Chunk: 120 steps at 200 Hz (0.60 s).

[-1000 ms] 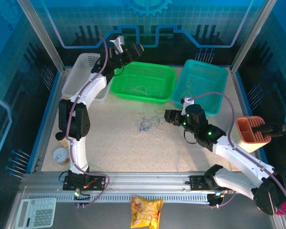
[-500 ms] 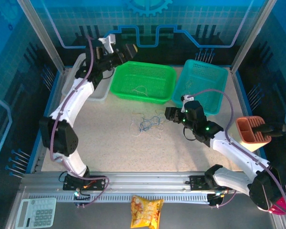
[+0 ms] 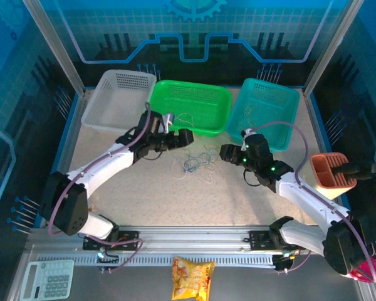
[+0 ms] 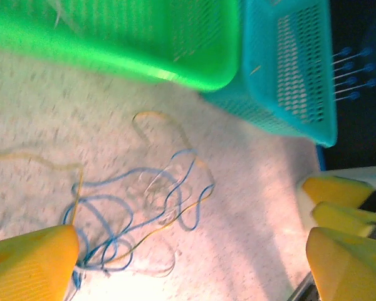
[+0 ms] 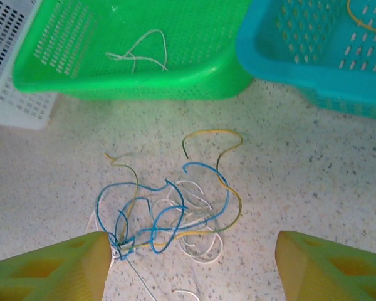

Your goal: Untangle the cables

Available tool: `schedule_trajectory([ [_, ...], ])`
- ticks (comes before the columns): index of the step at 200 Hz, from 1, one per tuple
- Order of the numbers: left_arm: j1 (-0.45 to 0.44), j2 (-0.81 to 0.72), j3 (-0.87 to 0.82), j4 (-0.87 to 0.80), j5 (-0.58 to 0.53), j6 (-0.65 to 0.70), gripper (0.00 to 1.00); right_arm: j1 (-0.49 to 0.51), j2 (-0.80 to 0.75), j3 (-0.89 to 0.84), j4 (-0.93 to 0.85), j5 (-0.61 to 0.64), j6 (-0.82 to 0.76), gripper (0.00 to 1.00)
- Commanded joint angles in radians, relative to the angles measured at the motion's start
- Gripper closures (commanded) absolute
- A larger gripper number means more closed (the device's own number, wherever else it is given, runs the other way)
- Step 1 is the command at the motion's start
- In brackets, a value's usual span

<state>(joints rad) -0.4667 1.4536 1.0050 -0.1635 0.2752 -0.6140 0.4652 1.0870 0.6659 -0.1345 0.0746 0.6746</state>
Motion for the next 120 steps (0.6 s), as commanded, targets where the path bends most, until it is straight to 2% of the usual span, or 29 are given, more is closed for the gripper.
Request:
schedule_trajectory([
  [1, -0.023, -0.021, -0.029, -0.006, -0.118, -0.020, 0.20, -0.015, 0.010, -0.021, -0.001, -0.037, 0.017, 0.30],
  [17, -0.046, 0.012, -0.014, -0.022, -0.129, -0.010, 0.27, -0.015, 0.016, -0.031, 0.001, -0.043, 0.018, 0.31],
  [66, -0.134, 0.165, 0.131, -0.045, -0.074, 0.100, 0.38, -0.025, -0.040, -0.070, -0.044, 0.017, 0.042, 0.32],
  [120, -0.204, 0.358, 0.313, -0.134, -0.049, 0.178, 0.42, -0.082, -0.141, -0.119, -0.105, 0.025, 0.055, 0.31],
])
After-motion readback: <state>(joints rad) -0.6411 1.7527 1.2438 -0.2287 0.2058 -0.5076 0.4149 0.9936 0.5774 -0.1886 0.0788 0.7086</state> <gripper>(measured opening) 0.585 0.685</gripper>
